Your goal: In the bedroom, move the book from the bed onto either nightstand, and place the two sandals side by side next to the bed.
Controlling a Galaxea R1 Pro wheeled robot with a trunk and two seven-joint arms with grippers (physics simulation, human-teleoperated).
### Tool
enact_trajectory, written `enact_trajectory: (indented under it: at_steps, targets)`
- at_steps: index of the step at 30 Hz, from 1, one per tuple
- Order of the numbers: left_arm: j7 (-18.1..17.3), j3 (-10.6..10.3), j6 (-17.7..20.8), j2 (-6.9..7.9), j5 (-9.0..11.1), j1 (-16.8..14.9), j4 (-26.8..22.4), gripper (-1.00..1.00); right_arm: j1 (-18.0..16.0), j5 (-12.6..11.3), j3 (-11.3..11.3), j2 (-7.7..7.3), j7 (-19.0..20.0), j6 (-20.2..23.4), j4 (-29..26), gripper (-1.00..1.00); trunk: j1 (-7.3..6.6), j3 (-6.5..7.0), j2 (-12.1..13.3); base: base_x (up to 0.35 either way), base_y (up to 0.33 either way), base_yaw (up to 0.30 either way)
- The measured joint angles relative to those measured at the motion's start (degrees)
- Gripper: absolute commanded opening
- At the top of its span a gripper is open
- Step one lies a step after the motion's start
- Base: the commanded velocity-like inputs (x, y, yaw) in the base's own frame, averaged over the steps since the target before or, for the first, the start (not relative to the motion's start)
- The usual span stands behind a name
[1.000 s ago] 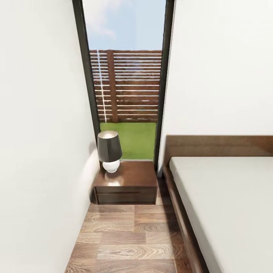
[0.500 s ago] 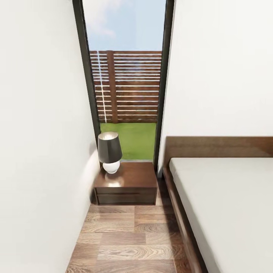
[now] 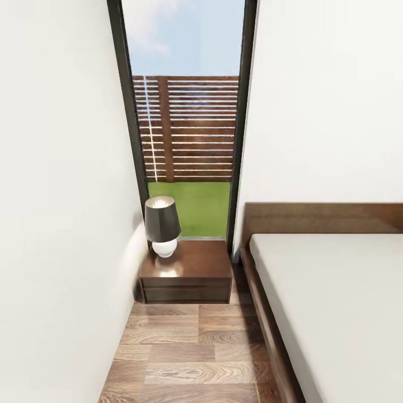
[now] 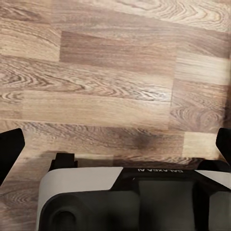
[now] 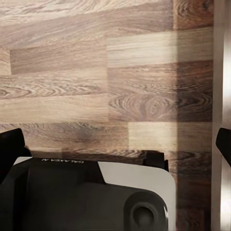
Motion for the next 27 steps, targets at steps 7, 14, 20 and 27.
enact_trajectory:
  at_steps: [7, 14, 20, 27]
  targets:
    - [0.0, 0.0, 0.0, -0.02, 0.0, 0.0, 0.0, 1.0, 0.0, 0.0, 0.0, -0.04, 0.0, 0.0, -0.01, 1.0, -1.54, 1.26, 2.81, 0.0, 0.0, 0.0]
    - [0.0, 0.0, 0.0, 0.0, 0.0, 0.0, 0.0, 1.0, 0.0, -0.03, 0.0, -0.08, 0.0, 0.0, -0.01, 1.0, -3.08, 2.52, 5.62, 0.0, 0.0, 0.0]
    - [0.0, 0.0, 0.0, -0.04, 0.0, 0.0, 0.0, 1.0, 0.0, 0.0, 0.0, -0.09, 0.04, 0.01, -0.01, 1.0, -4.4, 3.6, 8.04, 0.0, 0.0, 0.0]
    - [0.0, 0.0, 0.0, -0.04, 0.0, 0.0, 0.0, 1.0, 0.0, 0.0, 0.0, -0.09, 0.06, 0.0, -0.01, 1.0, -5.94, 4.86, 10.85, 0.0, 0.0, 0.0]
